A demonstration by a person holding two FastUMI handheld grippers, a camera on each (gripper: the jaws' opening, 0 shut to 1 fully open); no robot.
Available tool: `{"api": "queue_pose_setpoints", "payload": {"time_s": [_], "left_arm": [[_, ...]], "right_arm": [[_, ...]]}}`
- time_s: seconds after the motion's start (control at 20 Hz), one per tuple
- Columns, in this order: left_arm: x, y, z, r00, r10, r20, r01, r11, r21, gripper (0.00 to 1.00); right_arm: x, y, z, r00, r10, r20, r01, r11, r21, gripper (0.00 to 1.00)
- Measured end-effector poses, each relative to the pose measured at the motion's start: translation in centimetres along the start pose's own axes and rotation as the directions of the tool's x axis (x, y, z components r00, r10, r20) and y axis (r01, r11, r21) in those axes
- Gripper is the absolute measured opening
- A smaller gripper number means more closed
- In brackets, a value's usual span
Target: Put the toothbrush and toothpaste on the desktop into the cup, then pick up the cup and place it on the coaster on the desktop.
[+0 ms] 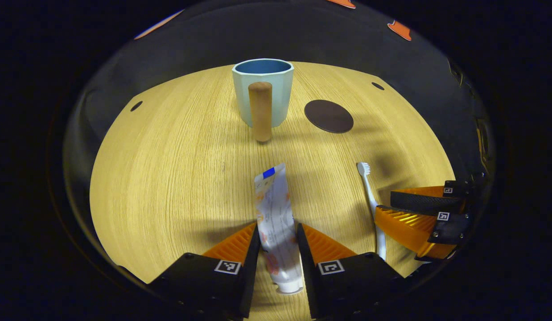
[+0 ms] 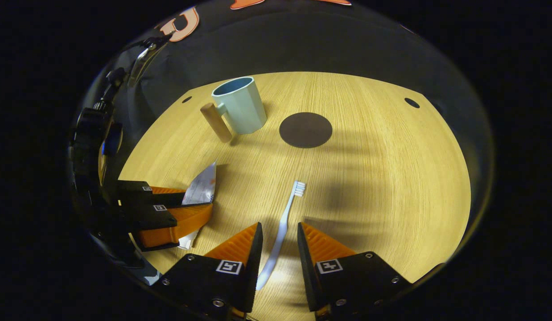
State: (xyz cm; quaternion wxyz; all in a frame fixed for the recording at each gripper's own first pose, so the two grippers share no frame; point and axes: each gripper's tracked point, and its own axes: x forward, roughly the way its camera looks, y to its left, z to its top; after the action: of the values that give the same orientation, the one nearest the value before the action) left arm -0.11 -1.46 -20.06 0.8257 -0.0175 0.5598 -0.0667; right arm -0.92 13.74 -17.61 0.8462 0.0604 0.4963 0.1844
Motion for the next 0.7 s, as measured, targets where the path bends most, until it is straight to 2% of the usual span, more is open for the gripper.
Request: {"api": "queue_pose_setpoints", "payload": {"time_s": [0.1,0.2,0.25,0.3,0.35,0.4,0.45,0.5,0.7], "left_arm": [[-0.3,0.4,0.1,1.000,-0.015,0.006,0.015,1.000,-0.008,0.53],[-0.8,1.2,0.2,1.000,-0.008,0.010,0.009,1.000,-0.019,0.23],[-0.2,0.8,0.0,1.000,-0.012,0.014,0.013,1.000,-0.024,0.27],[0.0,0.6,-0.2,1.000,-0.017,0.020,0.018,0.999,-0.028,0.20],[0.0,0.4,-0.5,0.999,-0.027,0.029,0.028,0.999,-0.034,0.20],[-0.1,0.5,-0.4,0.999,-0.034,0.036,0.035,0.999,-0.035,0.20],[0.0,0.3,-0.4,0.998,-0.048,0.048,0.051,0.997,-0.050,0.20],[0.0,0.0,-0.3,0.996,-0.071,0.059,0.075,0.996,-0.051,0.14],[0.2,-0.4,-0.1,0.990,-0.112,0.090,0.118,0.991,-0.061,0.14]], "right_arm": [[0.6,-0.1,-0.2,1.000,-0.005,-0.007,0.005,1.000,0.019,0.44],[1.0,-0.1,-0.2,1.000,-0.013,-0.009,0.014,1.000,0.025,0.45],[1.3,0.1,-0.4,1.000,-0.015,-0.012,0.015,1.000,0.020,0.42],[1.3,0.1,0.0,1.000,-0.016,0.003,0.016,1.000,0.015,0.30],[1.5,0.0,-0.1,1.000,-0.023,0.000,0.023,1.000,0.017,0.33],[1.5,-0.1,0.1,1.000,-0.028,0.006,0.028,0.999,0.032,0.22],[1.6,-0.3,0.2,1.000,-0.028,0.011,0.027,0.998,0.049,0.18],[1.6,-0.3,0.3,1.000,-0.021,0.015,0.020,0.998,0.067,0.12],[1.4,-0.5,0.3,0.999,-0.004,0.045,0.000,0.996,0.086,0.05]]}}
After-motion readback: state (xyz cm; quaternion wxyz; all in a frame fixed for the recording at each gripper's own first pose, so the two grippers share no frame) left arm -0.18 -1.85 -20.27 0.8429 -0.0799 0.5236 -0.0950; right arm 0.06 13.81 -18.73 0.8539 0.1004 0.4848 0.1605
